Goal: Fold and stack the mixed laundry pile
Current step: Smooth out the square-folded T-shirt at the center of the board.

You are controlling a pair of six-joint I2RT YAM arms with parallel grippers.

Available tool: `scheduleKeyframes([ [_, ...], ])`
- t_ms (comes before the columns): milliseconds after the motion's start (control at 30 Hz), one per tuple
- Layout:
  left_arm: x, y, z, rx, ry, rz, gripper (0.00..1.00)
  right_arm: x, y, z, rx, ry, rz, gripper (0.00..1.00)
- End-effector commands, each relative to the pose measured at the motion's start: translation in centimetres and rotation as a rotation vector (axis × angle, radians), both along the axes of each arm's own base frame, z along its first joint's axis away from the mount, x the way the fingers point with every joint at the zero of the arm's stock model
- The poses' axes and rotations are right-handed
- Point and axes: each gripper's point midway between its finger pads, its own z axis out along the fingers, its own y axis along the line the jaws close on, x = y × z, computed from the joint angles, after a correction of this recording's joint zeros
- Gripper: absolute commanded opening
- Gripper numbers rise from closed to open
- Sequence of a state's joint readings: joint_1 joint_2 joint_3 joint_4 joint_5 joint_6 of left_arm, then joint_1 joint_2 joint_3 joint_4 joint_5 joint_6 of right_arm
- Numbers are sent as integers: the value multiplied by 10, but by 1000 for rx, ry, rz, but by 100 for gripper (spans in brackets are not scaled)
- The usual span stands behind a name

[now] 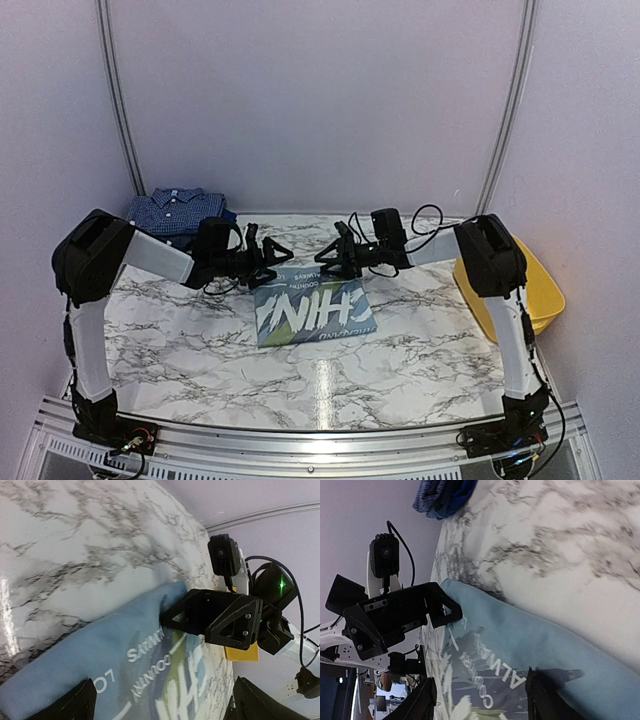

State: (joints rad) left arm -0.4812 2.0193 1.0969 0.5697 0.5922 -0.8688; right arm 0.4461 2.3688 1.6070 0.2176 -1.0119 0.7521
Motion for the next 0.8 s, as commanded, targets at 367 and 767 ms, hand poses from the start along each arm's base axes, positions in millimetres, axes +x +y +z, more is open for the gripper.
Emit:
scheduleKeyframes([
  [367,23,78,-43,45,53,196,99,19,-66,-22,19,99,-199,58],
  [767,-54,15,54,741,-538,-210,99,-48,-125,49,-274,-31,-228,58],
])
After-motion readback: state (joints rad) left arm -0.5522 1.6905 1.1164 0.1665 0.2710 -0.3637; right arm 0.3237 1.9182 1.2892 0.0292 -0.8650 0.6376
